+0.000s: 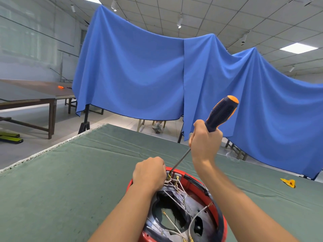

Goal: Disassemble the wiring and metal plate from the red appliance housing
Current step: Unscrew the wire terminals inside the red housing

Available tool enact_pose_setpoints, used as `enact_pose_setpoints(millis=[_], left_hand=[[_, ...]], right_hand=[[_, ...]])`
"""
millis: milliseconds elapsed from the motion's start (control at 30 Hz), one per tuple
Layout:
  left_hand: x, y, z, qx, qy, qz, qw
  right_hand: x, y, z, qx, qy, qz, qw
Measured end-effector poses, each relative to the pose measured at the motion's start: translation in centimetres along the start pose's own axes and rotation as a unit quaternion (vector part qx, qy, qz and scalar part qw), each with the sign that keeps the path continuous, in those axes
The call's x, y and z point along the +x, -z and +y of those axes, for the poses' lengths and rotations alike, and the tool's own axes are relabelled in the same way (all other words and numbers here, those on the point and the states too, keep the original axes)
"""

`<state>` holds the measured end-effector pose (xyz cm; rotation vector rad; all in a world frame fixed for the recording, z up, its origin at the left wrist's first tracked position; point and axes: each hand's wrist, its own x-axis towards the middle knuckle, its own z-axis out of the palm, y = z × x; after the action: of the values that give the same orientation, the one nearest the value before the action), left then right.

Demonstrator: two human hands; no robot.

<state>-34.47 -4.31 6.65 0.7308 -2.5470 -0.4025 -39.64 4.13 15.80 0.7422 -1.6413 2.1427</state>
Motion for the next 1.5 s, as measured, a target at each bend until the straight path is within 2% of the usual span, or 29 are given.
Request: enact_pose_setpoints(millis=[267, 800, 1067, 1500], left_hand=[[-0.1, 0.0, 0.0, -0.005, -0.005, -0.008, 1.000], [-0.6, 0.6, 0.4, -0.018, -0.005, -0.045, 0.999], [-0.8, 0.7, 0.5, -0.024, -0.013, -0.046, 0.999], [-0.7, 0.7, 0.4, -0.020, -0.018, -0.037, 0.999]], right_hand=[[0.5, -0.5, -0.6, -0.043, -0.021, -0.034, 0.998], [3.1, -2.3, -0.5, -0.128, -0.110, -0.018, 0.986], [3.8, -2.0, -0.3, -0.131, -0.132, 0.002, 0.983], [3.0, -1.1, -0.2, -0.145, -0.165, -0.023, 0.975]])
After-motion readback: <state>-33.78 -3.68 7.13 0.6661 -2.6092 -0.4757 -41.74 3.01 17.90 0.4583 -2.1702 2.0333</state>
